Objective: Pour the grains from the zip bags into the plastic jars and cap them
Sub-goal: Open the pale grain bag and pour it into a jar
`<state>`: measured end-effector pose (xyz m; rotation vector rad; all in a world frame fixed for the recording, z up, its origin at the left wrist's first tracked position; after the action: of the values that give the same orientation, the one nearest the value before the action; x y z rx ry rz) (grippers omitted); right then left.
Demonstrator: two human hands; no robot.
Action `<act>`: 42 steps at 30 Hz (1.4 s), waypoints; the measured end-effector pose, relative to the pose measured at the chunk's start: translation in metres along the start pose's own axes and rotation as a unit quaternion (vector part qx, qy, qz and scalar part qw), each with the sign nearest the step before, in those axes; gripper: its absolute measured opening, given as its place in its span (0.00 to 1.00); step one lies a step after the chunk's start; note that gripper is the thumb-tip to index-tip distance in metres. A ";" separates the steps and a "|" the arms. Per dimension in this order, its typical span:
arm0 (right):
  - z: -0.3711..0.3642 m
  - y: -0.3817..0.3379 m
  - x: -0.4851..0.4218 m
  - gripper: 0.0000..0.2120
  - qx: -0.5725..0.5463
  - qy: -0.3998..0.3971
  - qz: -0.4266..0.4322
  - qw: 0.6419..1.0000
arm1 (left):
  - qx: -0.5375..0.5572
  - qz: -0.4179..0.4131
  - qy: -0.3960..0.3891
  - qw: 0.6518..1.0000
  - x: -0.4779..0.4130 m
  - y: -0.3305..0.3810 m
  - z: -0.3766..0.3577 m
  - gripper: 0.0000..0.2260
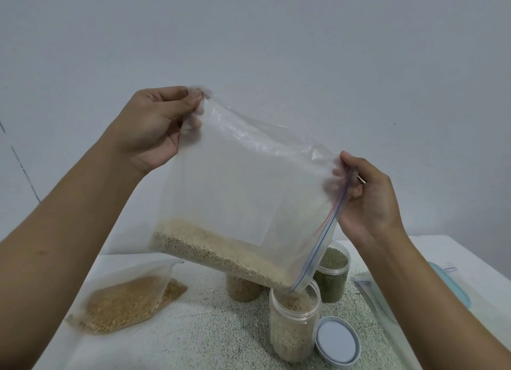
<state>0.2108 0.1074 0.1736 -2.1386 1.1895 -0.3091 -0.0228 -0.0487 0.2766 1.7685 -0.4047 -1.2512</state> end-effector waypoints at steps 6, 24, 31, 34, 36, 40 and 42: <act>0.006 -0.002 -0.007 0.07 0.004 -0.004 0.008 1.000 | 0.003 -0.002 -0.003 1.000 -0.004 -0.008 -0.004 0.12; 0.003 0.005 -0.020 0.08 -0.006 -0.006 -0.003 1.000 | -0.026 -0.013 -0.001 1.000 -0.016 -0.008 0.001 0.11; -0.002 0.007 -0.017 0.08 -0.012 0.001 -0.008 1.000 | -0.035 -0.013 -0.013 0.999 -0.015 -0.001 0.006 0.12; -0.003 0.008 -0.015 0.08 -0.015 0.001 -0.008 1.000 | -0.035 -0.013 -0.011 0.999 -0.012 0.002 0.007 0.12; -0.005 0.009 -0.014 0.09 -0.017 0.002 -0.010 1.000 | -0.034 -0.014 -0.009 0.999 -0.011 0.004 0.008 0.12; -0.006 0.010 -0.011 0.10 -0.018 -0.003 -0.016 1.000 | -0.029 -0.013 -0.005 0.999 -0.010 0.007 0.007 0.11; -0.006 0.010 -0.010 0.09 -0.021 -0.005 -0.019 1.000 | -0.030 -0.014 -0.005 0.999 -0.009 0.009 0.006 0.10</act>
<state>0.1958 0.1096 0.1730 -2.1982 1.1606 -0.2908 -0.0301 -0.0507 0.2889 1.7227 -0.3444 -1.2794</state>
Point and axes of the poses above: each hand's wrist, its own x-axis away from the middle knuckle, its own z-axis out of the back of the hand, y = z × x, the point moved 3 cm from there along -x, towards the middle knuckle, and after that the axes turned 8 degrees about -z, right-handed, at the moved point
